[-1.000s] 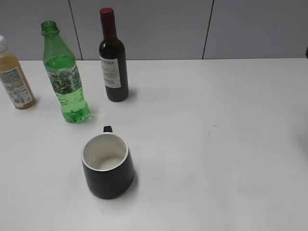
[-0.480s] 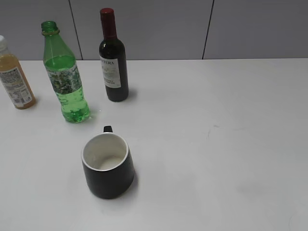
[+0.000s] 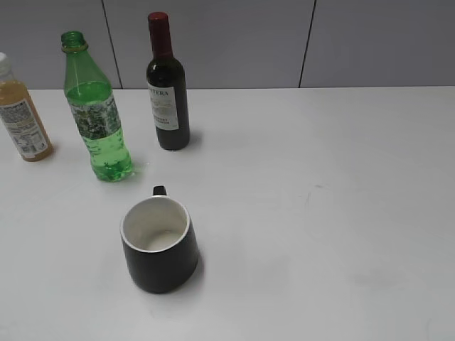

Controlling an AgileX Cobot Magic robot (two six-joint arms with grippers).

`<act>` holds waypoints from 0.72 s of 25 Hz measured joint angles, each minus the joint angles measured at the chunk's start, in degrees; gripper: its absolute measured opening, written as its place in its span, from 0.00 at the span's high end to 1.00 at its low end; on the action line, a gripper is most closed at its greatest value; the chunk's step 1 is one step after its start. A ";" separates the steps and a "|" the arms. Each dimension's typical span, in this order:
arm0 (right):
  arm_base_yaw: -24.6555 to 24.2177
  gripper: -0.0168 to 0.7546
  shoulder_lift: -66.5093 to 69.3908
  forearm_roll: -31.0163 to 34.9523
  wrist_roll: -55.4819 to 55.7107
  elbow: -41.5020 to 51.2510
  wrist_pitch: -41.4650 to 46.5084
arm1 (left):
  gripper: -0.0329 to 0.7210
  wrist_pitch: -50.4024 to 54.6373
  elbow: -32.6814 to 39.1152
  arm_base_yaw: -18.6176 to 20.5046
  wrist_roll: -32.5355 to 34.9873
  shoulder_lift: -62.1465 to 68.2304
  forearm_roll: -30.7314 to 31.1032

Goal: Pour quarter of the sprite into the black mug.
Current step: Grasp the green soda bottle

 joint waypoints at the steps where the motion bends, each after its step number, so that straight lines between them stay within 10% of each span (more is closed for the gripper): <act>1: 0.00 0.22 -2.26 0.00 0.00 1.57 -0.05 | 0.64 0.00 0.00 0.00 0.00 0.00 0.00; 18: 0.00 0.22 -36.31 0.00 0.00 8.54 -0.57 | 0.64 0.00 0.00 0.00 0.00 0.00 0.00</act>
